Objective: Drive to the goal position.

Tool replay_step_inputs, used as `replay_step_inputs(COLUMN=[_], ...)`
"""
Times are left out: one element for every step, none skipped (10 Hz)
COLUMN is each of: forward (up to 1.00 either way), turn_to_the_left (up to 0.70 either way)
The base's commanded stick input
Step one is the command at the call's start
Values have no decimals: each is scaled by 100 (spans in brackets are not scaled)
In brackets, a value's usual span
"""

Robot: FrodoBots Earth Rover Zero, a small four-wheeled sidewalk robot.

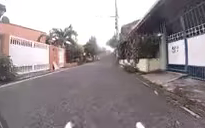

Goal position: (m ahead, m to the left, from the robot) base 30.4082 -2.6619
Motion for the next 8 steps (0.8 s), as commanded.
replay_step_inputs(forward=[70,70,70,70,70,70,70,70], turn_to_the_left=[0,0,0,0,0,0,0,0])
